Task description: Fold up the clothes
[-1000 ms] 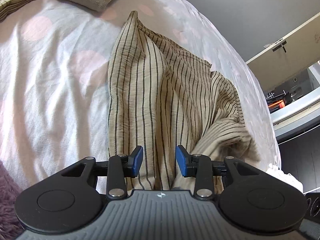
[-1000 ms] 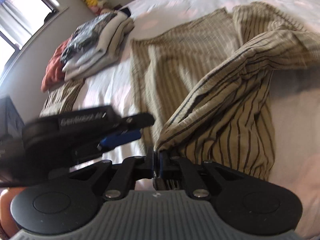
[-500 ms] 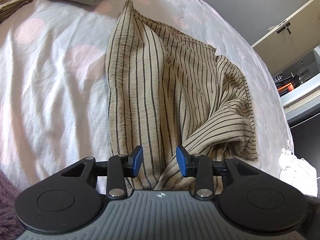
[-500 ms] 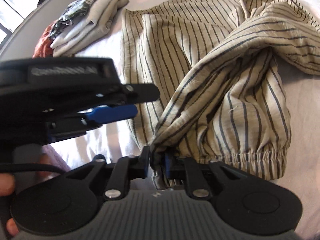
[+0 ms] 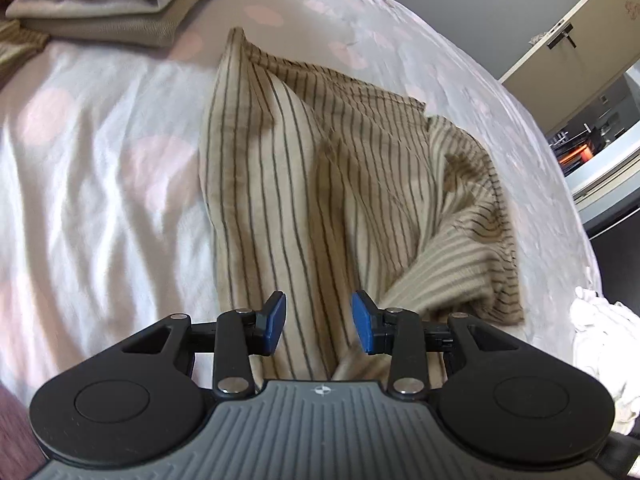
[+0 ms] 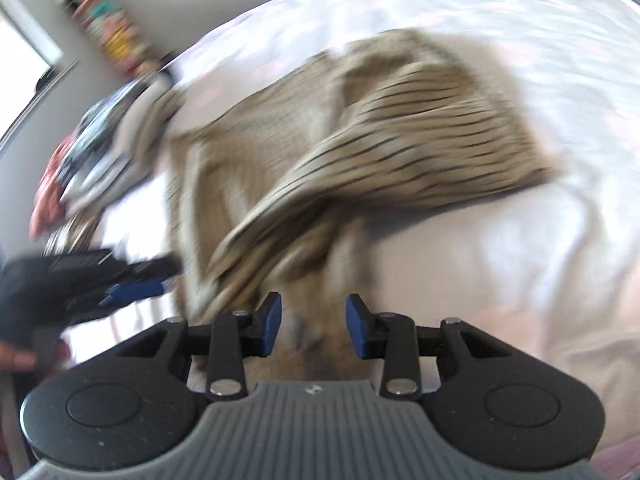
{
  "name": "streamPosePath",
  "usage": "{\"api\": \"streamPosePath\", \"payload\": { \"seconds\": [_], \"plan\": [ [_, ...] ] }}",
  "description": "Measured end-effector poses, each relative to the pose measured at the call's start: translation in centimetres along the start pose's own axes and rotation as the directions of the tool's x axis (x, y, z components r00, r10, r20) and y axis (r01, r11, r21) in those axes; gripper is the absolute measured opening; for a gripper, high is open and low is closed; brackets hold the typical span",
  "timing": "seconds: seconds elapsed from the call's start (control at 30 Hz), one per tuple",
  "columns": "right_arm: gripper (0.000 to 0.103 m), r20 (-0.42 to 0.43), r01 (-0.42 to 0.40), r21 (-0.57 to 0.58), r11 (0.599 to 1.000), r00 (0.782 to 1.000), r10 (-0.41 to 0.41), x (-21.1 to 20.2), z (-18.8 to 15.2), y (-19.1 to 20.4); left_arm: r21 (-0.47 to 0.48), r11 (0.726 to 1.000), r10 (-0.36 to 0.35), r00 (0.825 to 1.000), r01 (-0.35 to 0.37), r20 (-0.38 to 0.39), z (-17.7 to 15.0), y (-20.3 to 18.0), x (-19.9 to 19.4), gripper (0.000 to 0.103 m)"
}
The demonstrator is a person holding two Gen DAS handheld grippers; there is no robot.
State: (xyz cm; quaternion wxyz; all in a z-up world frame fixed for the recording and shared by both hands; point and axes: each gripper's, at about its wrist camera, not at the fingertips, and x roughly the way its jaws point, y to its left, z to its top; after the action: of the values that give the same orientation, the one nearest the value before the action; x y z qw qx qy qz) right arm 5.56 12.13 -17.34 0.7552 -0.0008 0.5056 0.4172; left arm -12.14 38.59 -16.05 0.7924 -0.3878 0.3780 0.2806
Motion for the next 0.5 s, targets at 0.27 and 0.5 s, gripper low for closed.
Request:
{"api": "streamPosePath", "payload": {
  "seconds": [0.27,0.5],
  "plan": [
    [0.039,0.042,0.098,0.202,0.975,0.993,-0.108,0.7,5.0,-6.4,0.089,0.985,0.140,0.988,-0.145,0.058,7.3,1.3,1.5,0.034],
    [0.039,0.013,0.169,0.344,0.923,0.983,-0.185,3.0,7.5,-10.6,0.087,0.967,0.229,0.968,-0.238,0.104,12.5,2.8,5.2,0.034]
  ]
}}
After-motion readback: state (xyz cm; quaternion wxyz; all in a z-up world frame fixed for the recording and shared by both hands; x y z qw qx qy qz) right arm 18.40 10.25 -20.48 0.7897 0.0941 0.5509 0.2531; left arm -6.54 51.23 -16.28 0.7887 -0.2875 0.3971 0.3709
